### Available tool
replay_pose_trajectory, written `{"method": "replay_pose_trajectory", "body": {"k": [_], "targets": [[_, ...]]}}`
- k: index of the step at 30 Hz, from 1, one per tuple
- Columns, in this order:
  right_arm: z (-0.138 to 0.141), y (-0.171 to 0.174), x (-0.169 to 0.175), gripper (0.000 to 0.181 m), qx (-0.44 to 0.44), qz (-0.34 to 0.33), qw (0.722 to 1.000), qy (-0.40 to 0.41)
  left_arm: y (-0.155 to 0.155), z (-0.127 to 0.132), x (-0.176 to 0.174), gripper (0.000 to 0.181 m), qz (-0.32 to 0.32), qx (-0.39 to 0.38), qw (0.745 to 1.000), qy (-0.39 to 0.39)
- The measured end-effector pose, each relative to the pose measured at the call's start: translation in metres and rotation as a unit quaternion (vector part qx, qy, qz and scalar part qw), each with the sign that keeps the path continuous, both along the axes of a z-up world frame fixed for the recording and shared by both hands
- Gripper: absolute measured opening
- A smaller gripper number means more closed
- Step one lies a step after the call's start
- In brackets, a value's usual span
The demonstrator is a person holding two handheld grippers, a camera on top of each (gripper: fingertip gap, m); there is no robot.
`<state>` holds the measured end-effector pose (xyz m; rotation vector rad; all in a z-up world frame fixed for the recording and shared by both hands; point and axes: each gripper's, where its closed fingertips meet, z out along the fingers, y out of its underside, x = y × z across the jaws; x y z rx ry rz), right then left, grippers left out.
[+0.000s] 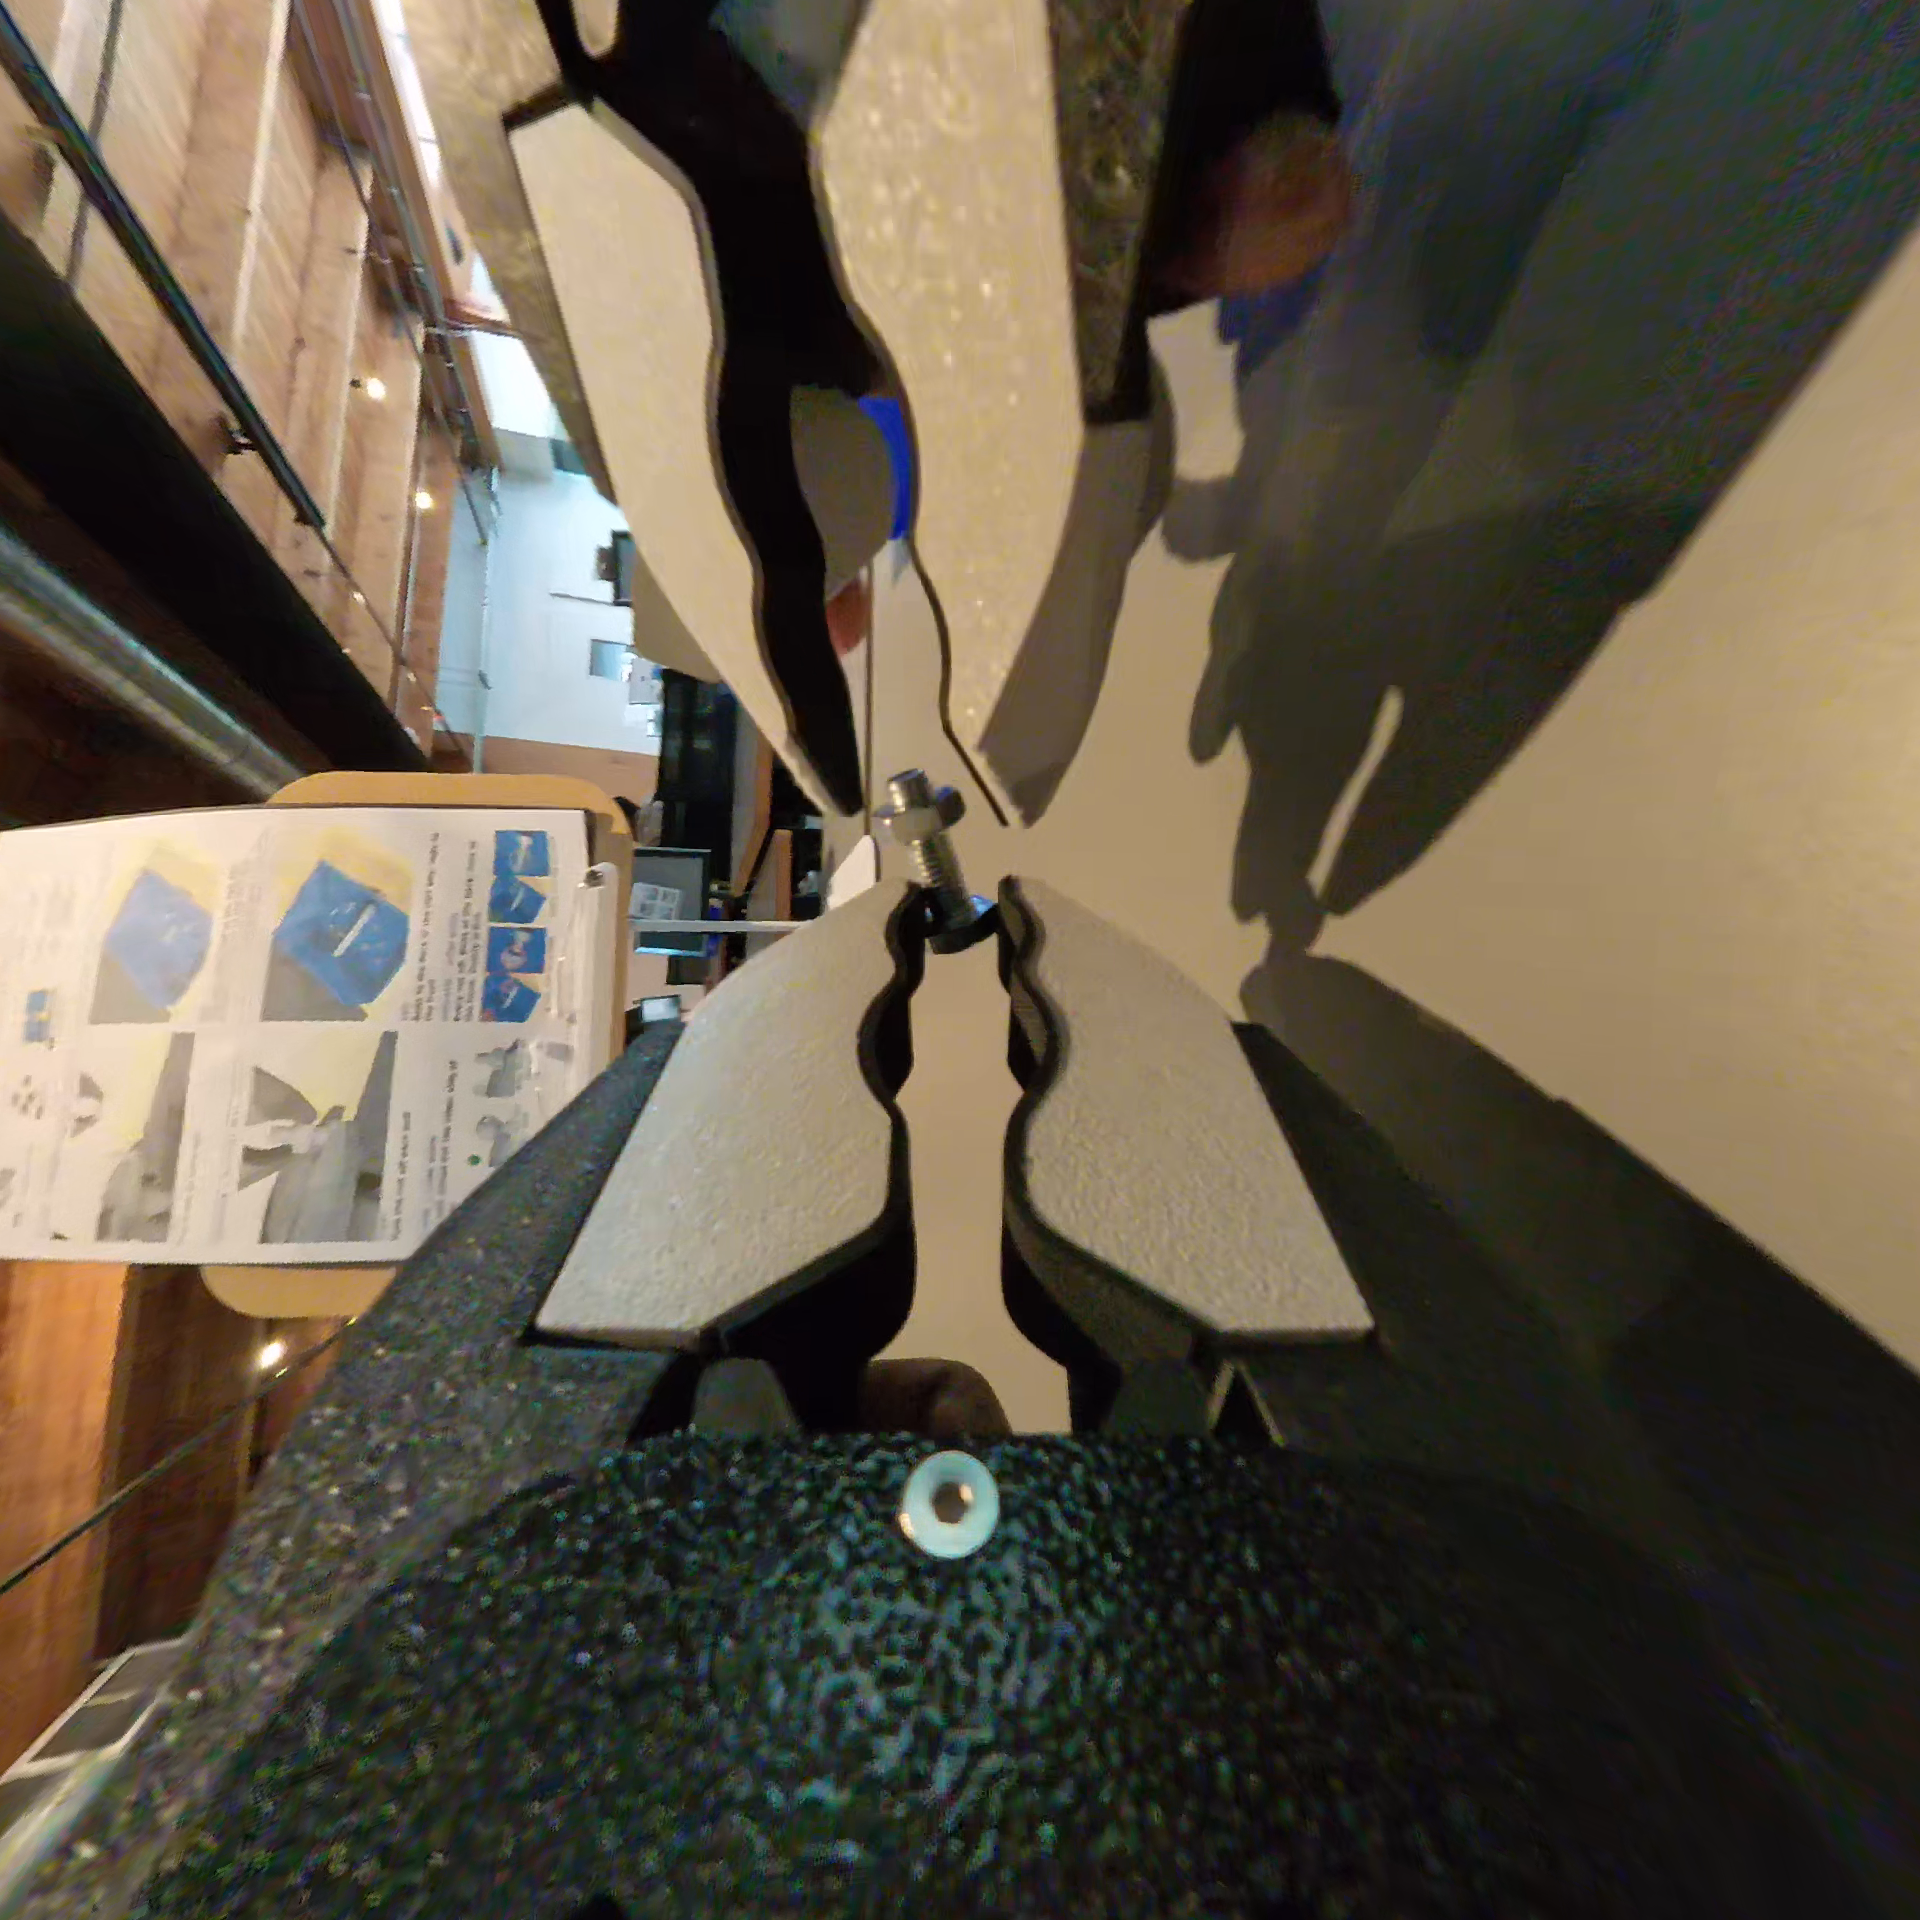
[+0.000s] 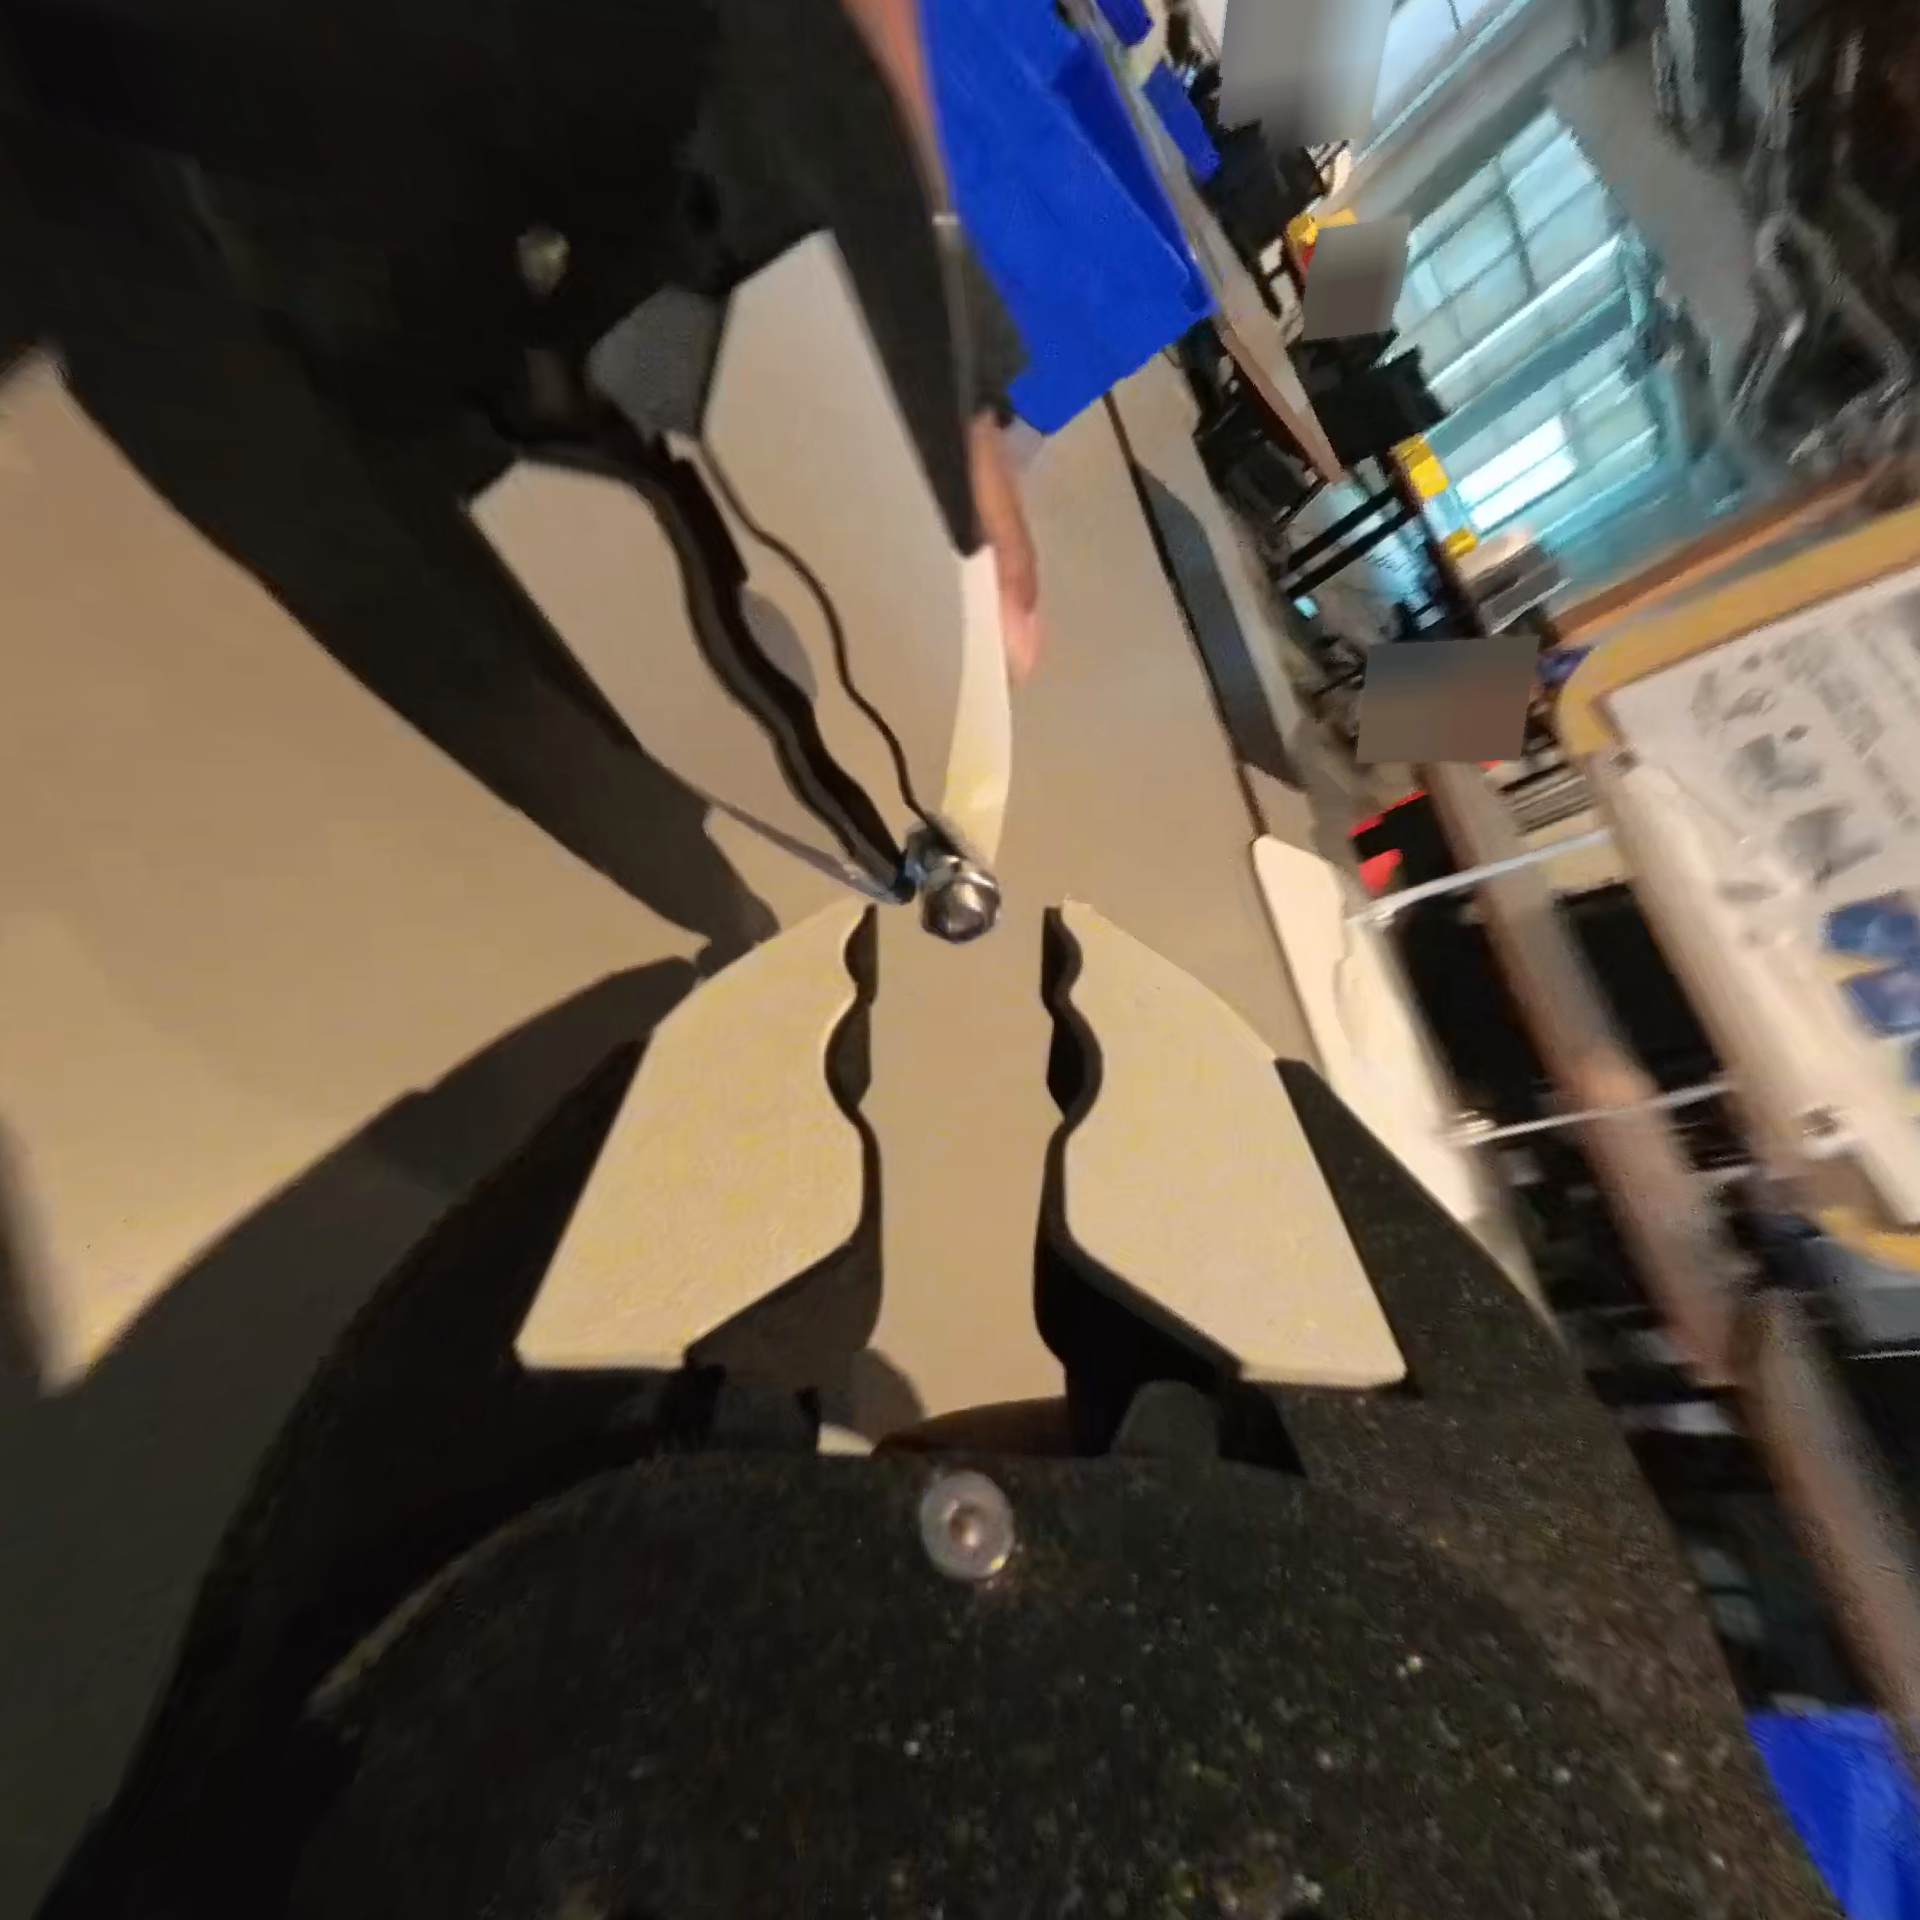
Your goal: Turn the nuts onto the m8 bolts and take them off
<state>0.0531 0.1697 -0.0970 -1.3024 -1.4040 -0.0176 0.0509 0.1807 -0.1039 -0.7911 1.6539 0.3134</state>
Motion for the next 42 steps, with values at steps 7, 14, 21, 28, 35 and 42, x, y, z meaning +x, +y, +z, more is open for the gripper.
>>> {"method": "replay_pose_trajectory", "body": {"k": [7,14,21,28,35,42], "targets": [[0.009,0.006,-0.003,0.03,-0.156,-0.032,0.977,0.139,0.009,0.013,-0.005,0.013,0.028,0.039,0.999,-0.018],[0.017,0.01,-0.005,0.021,-0.222,-0.043,0.951,0.212,0.012,0.016,-0.006,0.013,0.038,0.077,0.996,-0.008],[0.016,0.008,-0.007,0.016,-0.229,-0.044,0.95,0.208,0.01,0.015,-0.005,0.013,0.039,0.093,0.995,0.004],[0.009,0.003,-0.006,0.016,-0.093,-0.014,0.991,0.091,0.004,0.006,-0.003,0.013,0.013,0.028,1.0,-0.001],[-0.005,-0.004,-0.002,0.025,0.045,0.015,0.998,-0.041,-0.002,-0.006,0.001,0.013,-0.003,-0.006,1.0,0.014],[0.012,0.002,-0.004,0.037,-0.115,-0.02,0.987,0.113,0.008,0.009,-0.006,0.013,0.026,0.04,0.999,-0.004]]}}
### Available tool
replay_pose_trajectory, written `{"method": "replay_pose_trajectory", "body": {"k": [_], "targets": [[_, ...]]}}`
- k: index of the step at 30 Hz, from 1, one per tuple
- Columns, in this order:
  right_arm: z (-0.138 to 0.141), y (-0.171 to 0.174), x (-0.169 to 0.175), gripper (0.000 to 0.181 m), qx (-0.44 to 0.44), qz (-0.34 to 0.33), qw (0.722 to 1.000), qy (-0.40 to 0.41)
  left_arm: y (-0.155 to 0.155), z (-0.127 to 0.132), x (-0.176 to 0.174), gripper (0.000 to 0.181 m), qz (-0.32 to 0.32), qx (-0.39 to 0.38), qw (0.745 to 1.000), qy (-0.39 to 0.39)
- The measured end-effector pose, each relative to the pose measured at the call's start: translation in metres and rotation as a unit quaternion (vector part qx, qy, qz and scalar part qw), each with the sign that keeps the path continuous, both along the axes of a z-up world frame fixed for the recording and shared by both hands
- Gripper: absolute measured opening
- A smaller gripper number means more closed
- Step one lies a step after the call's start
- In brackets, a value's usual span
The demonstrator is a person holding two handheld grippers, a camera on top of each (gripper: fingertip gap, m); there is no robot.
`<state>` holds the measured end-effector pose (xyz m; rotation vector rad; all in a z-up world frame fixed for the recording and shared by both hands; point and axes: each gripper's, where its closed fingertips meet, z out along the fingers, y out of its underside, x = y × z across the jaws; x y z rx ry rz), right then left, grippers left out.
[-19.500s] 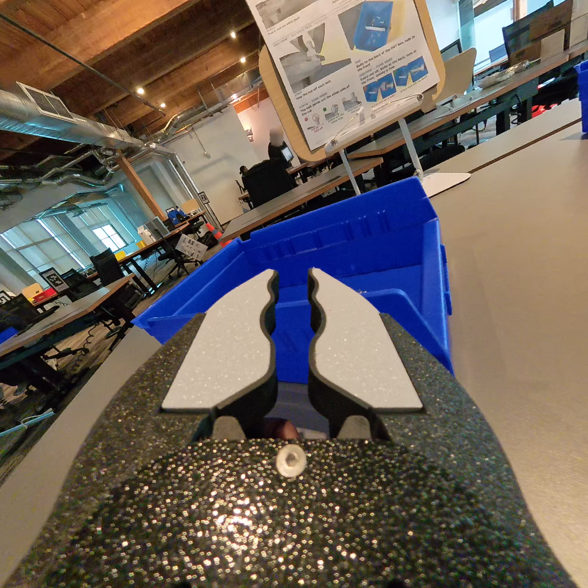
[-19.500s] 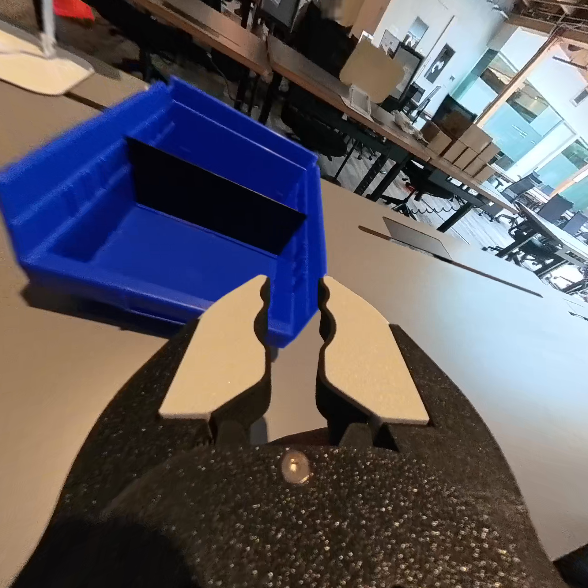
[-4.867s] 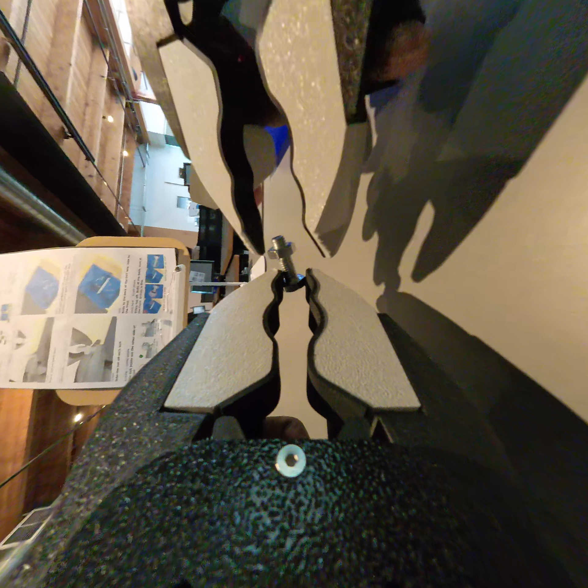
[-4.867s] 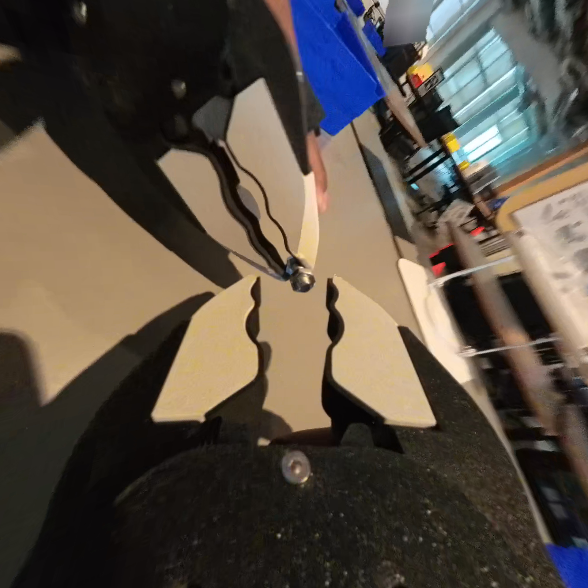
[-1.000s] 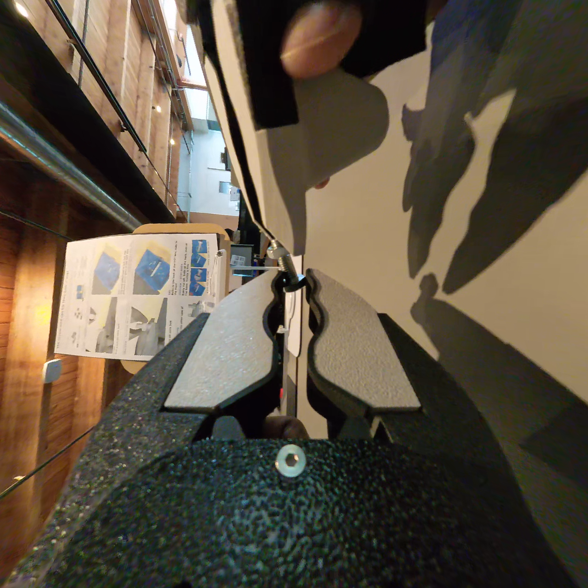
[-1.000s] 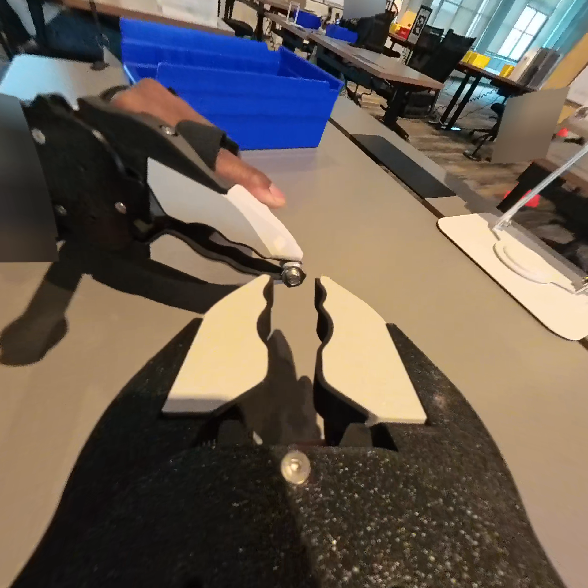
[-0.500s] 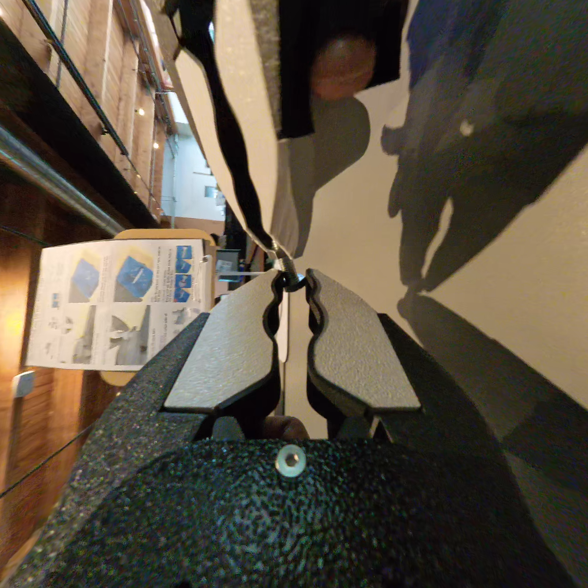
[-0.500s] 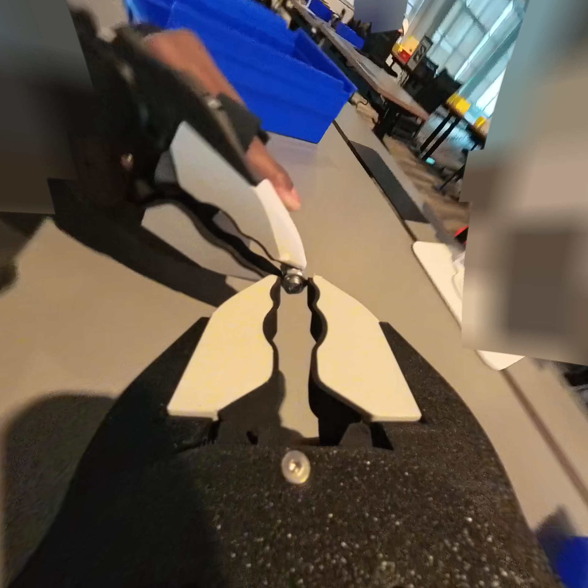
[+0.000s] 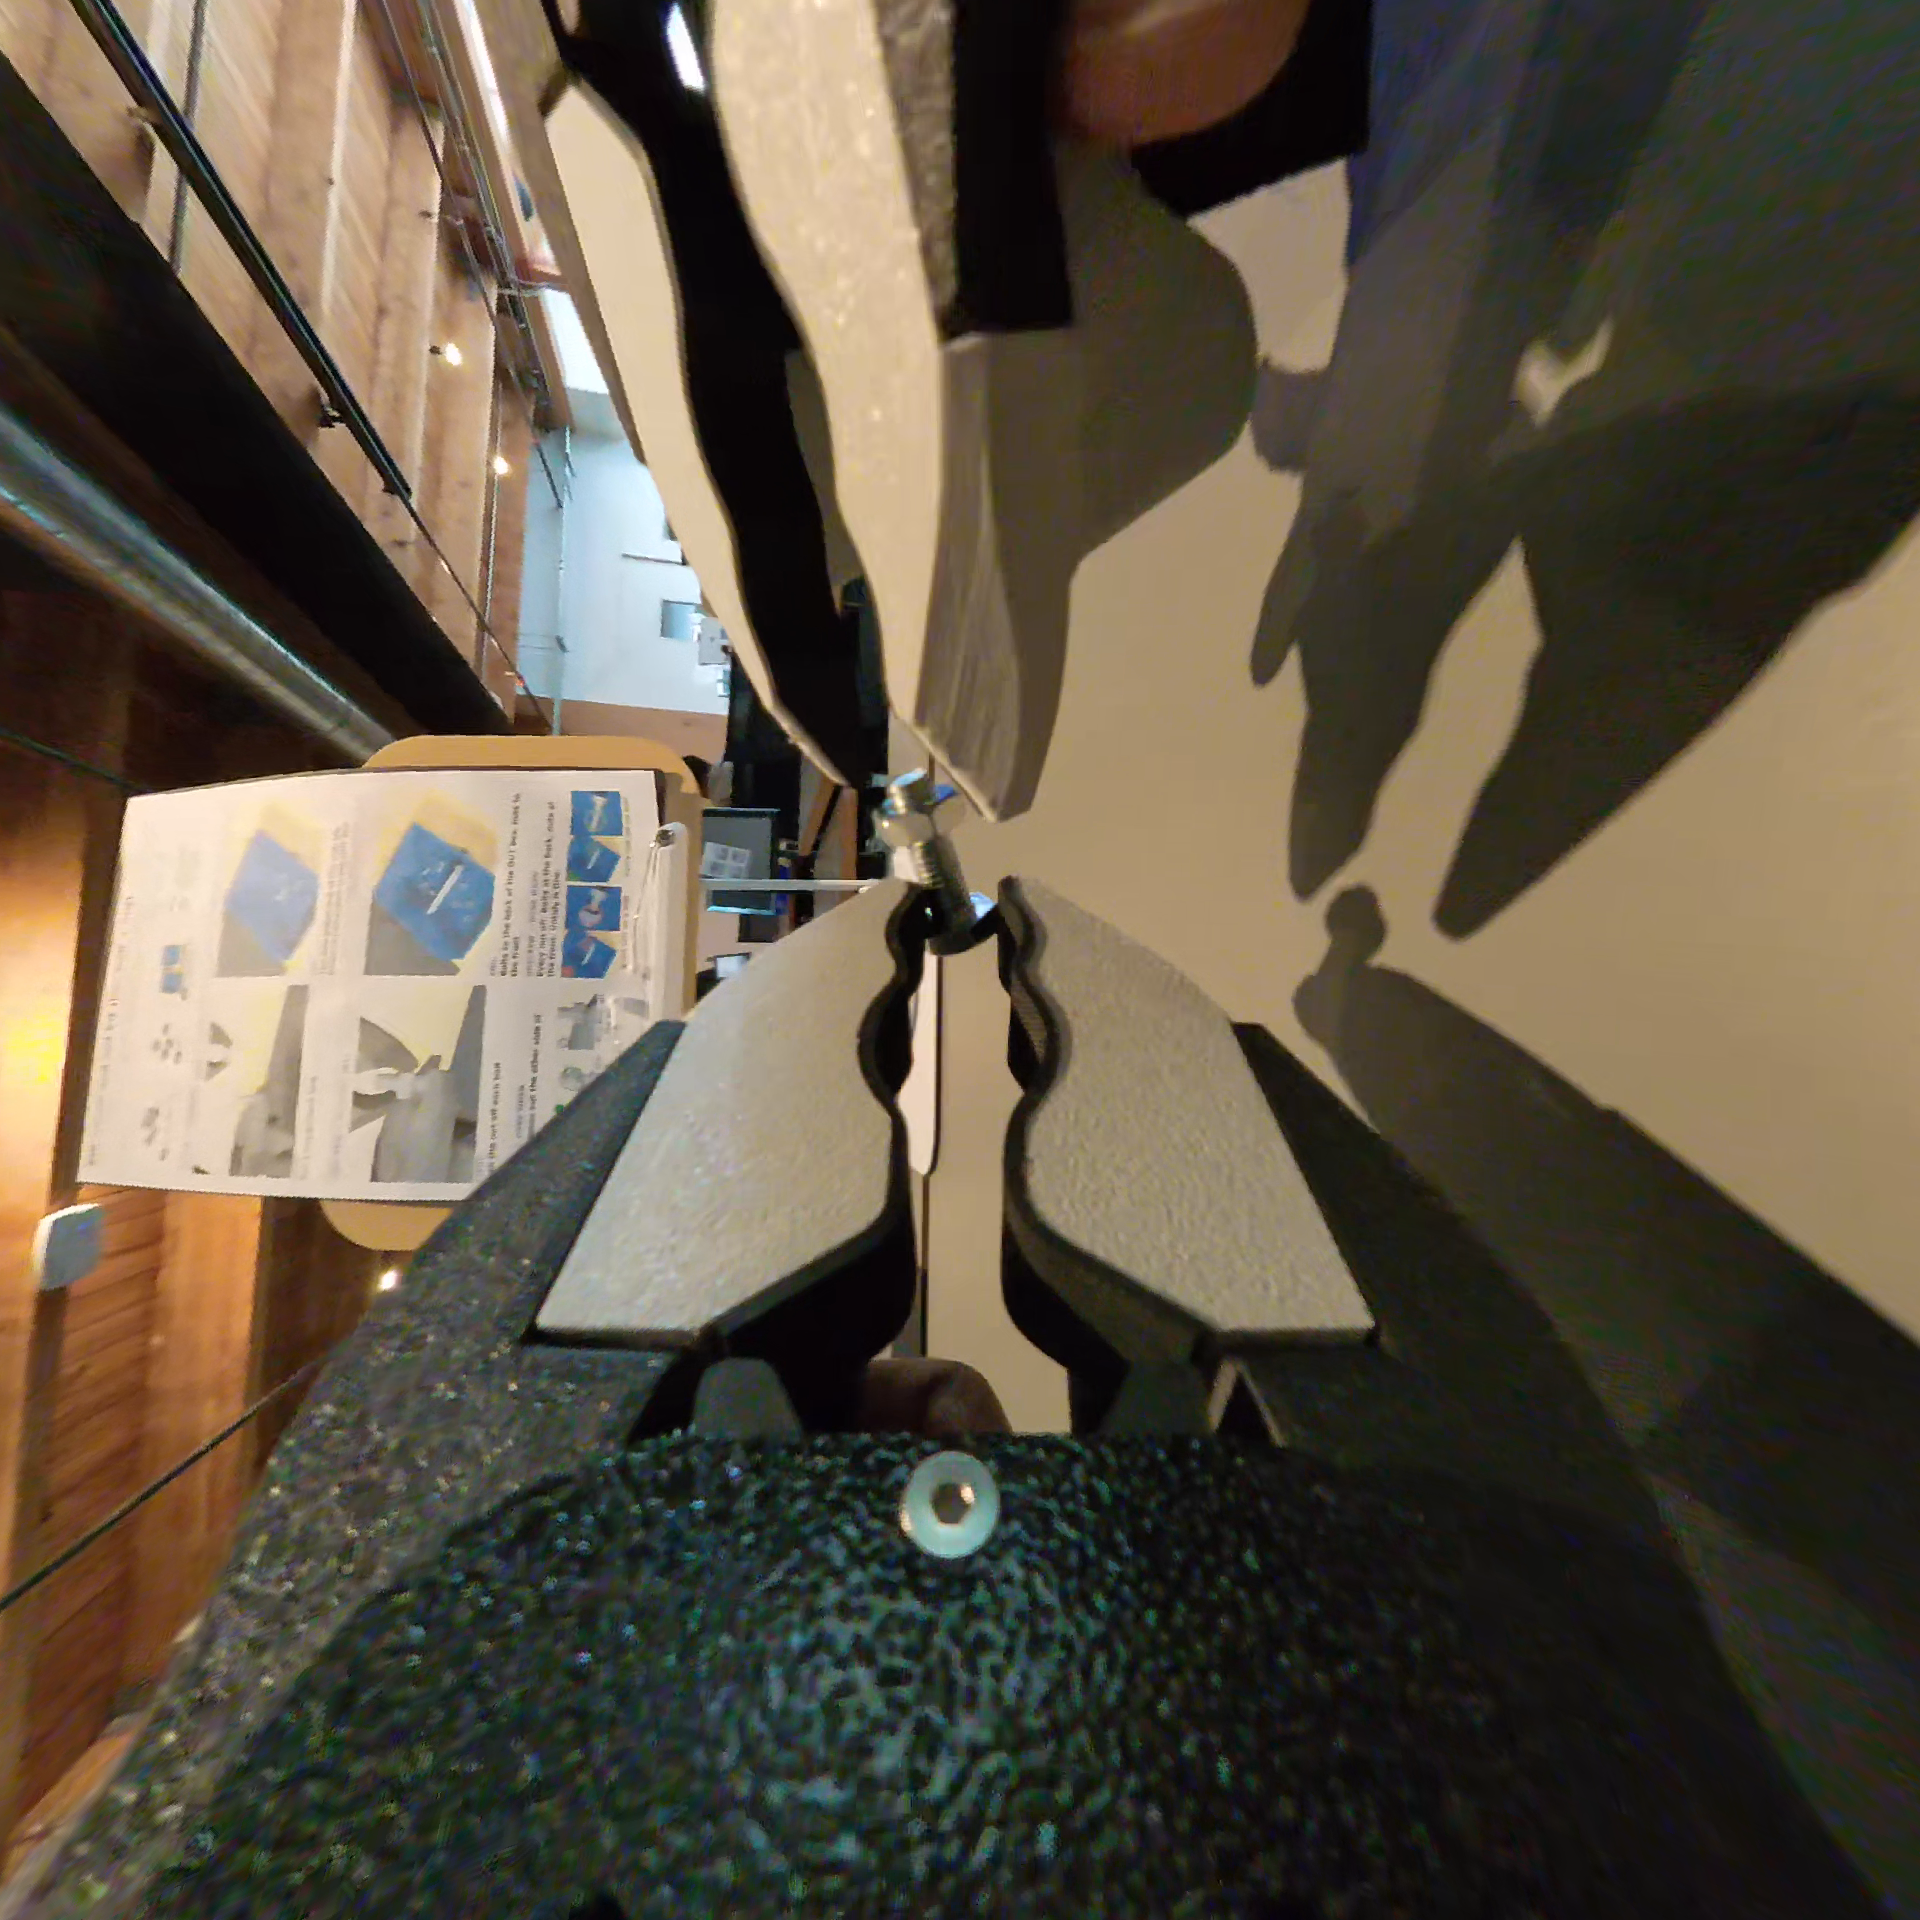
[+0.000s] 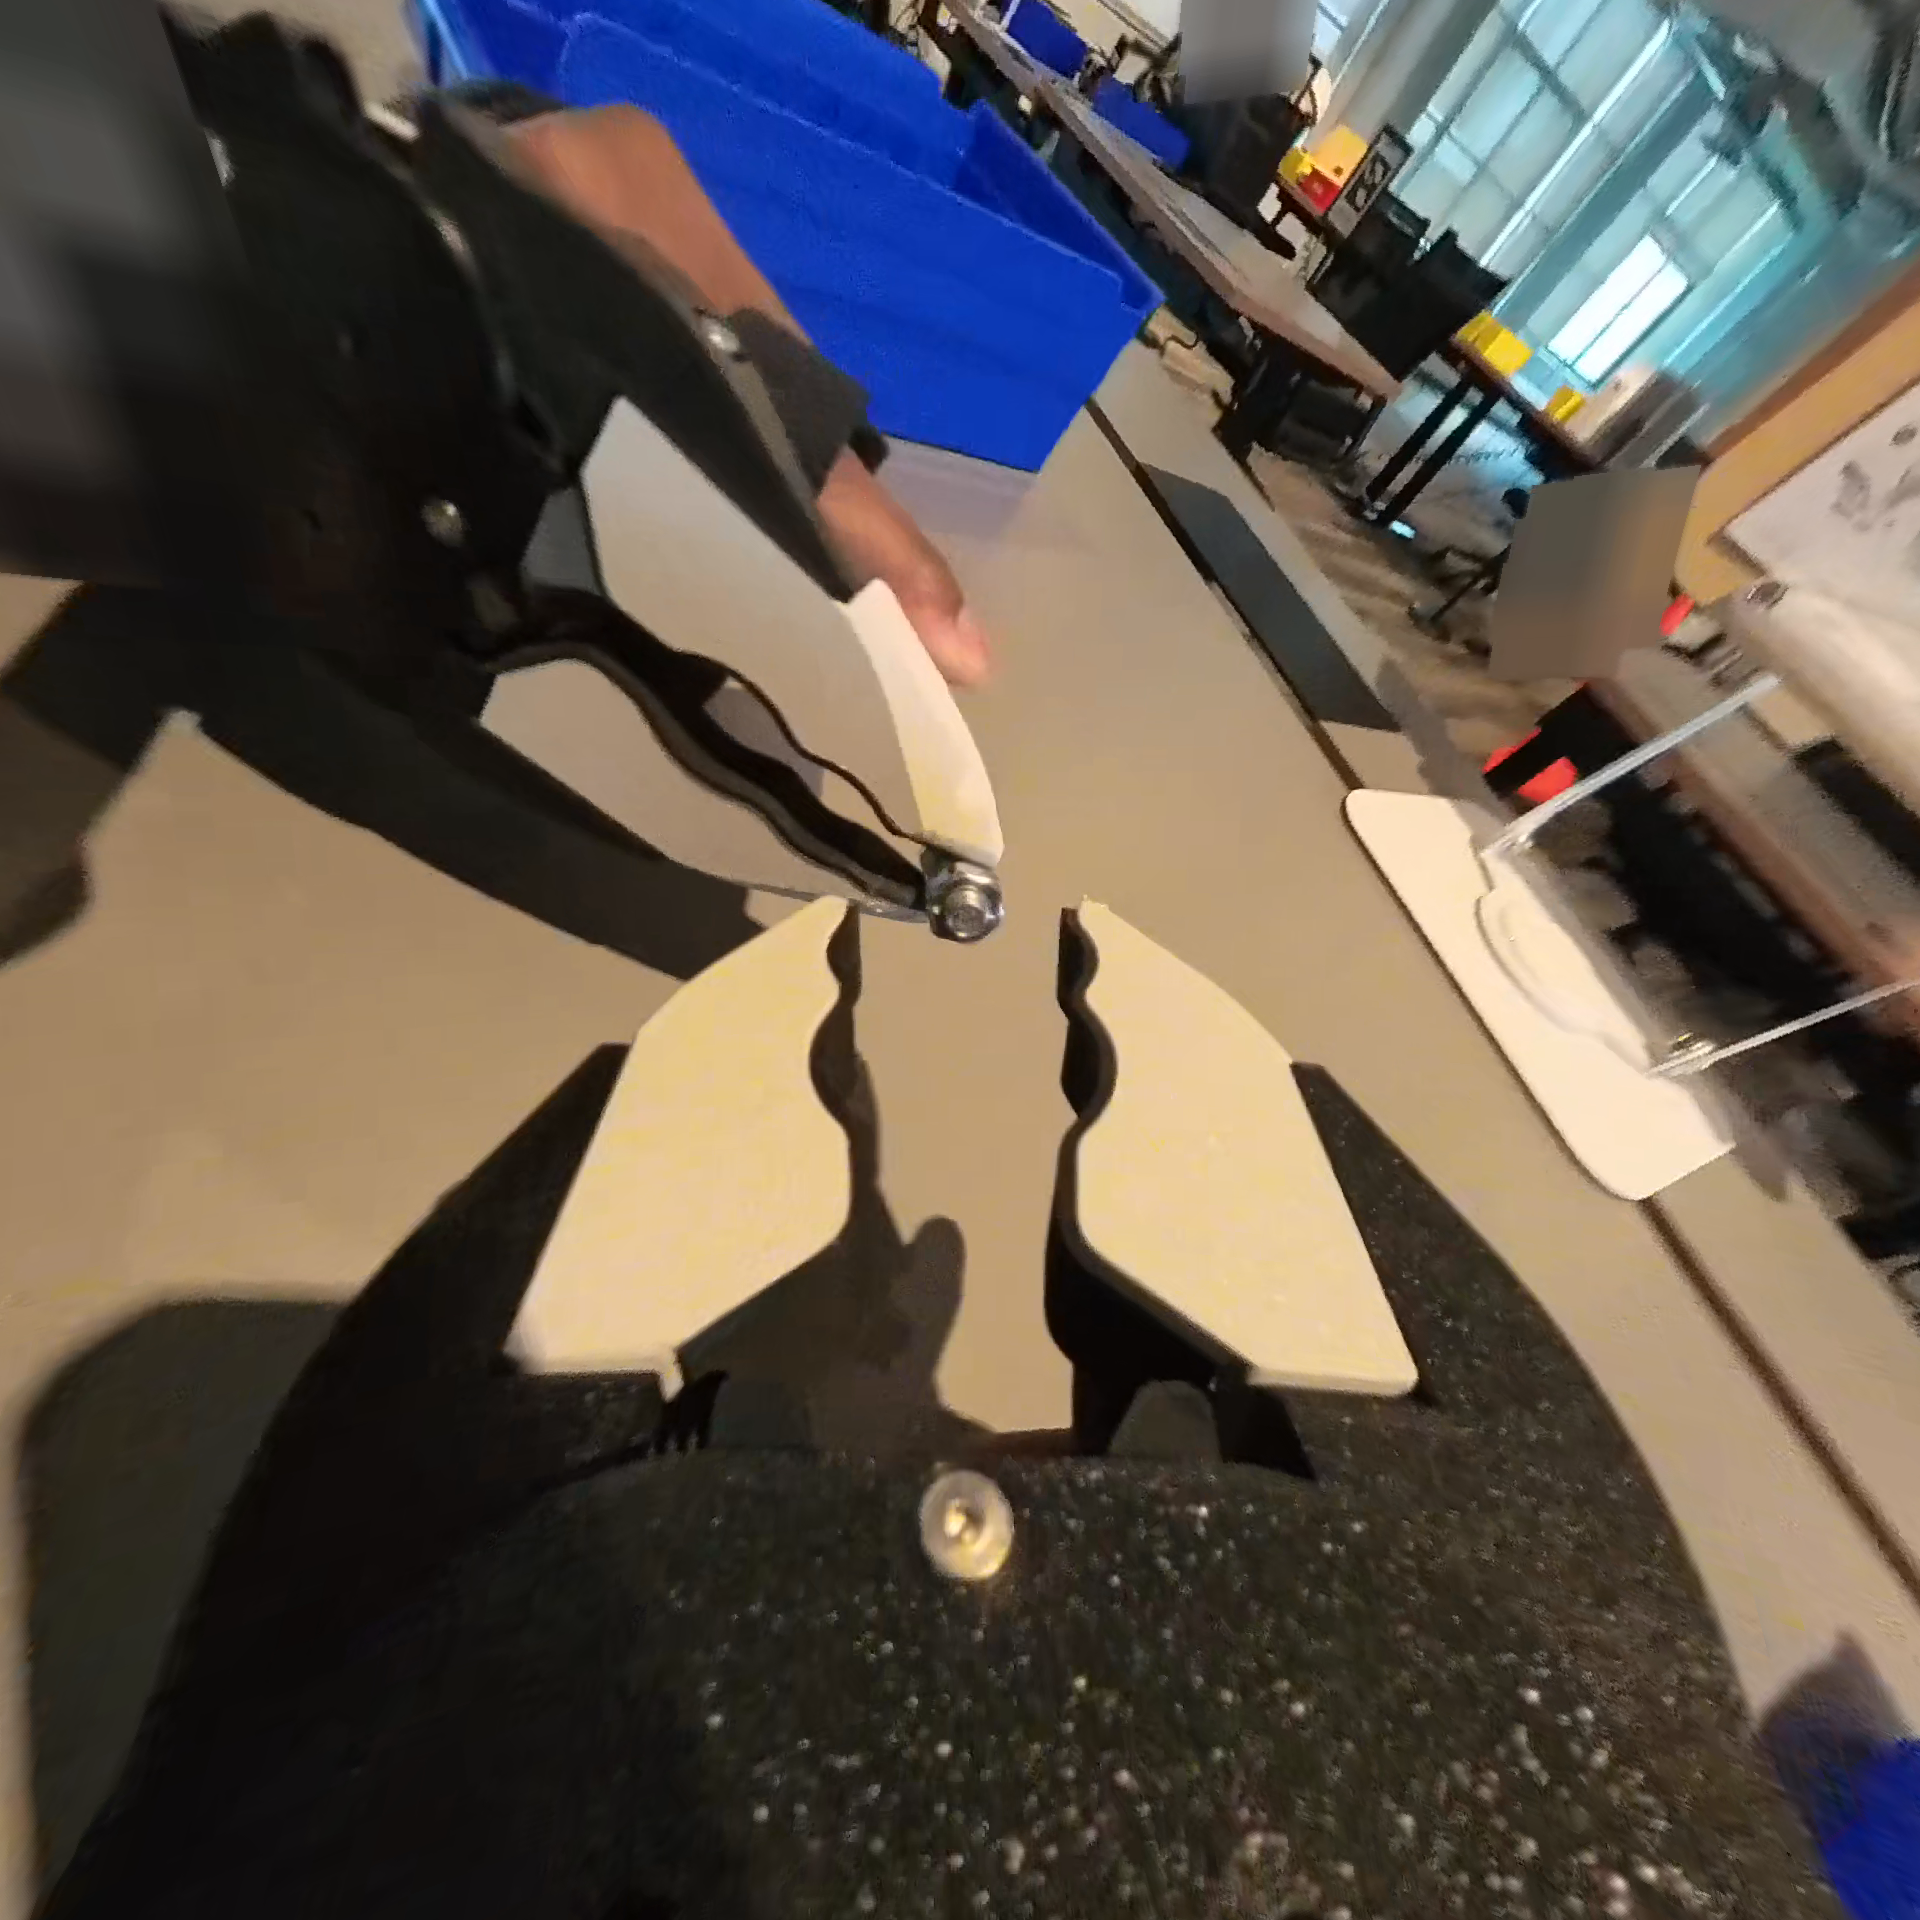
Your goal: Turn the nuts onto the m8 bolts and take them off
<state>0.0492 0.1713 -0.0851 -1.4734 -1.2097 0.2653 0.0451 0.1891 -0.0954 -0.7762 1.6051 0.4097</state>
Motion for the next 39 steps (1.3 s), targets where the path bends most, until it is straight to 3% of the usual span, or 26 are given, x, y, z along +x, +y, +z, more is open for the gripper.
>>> {"method": "replay_pose_trajectory", "body": {"k": [4,7,10,14,20,24,29,35,39], "targets": [[-0.003,0.004,-0.001,0.028,-0.038,-0.015,0.999,0.02,-0.003,0.0,0.002,0.013,-0.005,0.016,1.0,0.007],[-0.007,0.005,-0.001,0.015,-0.017,-0.017,1.0,-0.004,-0.003,-0.002,0.002,0.013,-0.005,0.015,1.0,0.015],[-0.012,0.002,-0.001,0.015,0.072,0.005,0.994,-0.076,-0.007,-0.01,0.002,0.013,-0.019,-0.023,0.999,0.02],[-0.021,-0.005,0.001,0.015,0.208,0.051,0.96,-0.182,-0.014,-0.02,0.005,0.013,-0.039,-0.064,0.997,0.028],[-0.017,0.002,0.003,0.038,0.075,0.01,0.993,-0.088,-0.005,-0.01,0.002,0.013,-0.01,-0.024,1.0,0.017],[-0.009,0.003,-0.004,0.035,-0.01,-0.003,1.0,0.001,0.002,-0.004,-0.002,0.013,0.008,0.005,1.0,0.017],[-0.008,0.005,-0.004,0.018,-0.04,-0.015,0.999,0.024,-0.002,-0.003,0.001,0.013,0.001,0.014,1.0,0.019],[-0.015,0.002,-0.003,0.015,0.063,0.008,0.996,-0.069,-0.008,-0.012,0.002,0.013,-0.018,-0.035,0.999,0.022],[-0.025,-0.007,-0.001,0.015,0.196,0.056,0.962,-0.181,-0.018,-0.024,0.005,0.013,-0.045,-0.088,0.995,0.034]]}}
